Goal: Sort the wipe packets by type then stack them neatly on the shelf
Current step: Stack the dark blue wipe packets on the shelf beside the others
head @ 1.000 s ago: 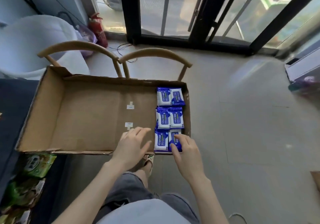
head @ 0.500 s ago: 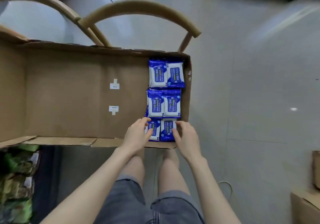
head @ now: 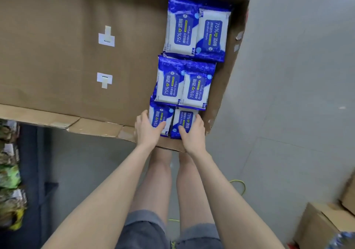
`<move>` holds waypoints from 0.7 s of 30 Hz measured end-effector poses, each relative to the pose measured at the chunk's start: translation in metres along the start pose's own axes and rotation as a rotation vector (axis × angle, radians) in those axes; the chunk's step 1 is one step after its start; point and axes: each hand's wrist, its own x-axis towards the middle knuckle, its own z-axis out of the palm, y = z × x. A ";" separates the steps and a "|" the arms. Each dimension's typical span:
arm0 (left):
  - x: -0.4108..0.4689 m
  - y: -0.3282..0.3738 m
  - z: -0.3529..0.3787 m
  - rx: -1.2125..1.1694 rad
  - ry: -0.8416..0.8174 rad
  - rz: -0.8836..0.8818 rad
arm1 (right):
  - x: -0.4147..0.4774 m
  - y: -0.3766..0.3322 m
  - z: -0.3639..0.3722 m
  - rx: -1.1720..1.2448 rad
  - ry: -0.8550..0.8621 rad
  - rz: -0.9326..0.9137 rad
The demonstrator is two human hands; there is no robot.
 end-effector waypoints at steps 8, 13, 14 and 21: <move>0.016 -0.016 0.018 -0.119 0.141 0.044 | 0.021 0.011 0.029 -0.154 0.179 0.021; 0.020 -0.021 0.015 -0.118 0.126 0.067 | 0.025 0.011 0.035 -0.141 0.285 0.010; 0.020 -0.022 0.013 -0.125 0.108 0.082 | 0.024 0.011 0.034 -0.122 0.284 0.010; 0.000 -0.029 -0.010 -0.391 -0.043 0.084 | 0.005 0.001 0.011 0.193 0.167 0.039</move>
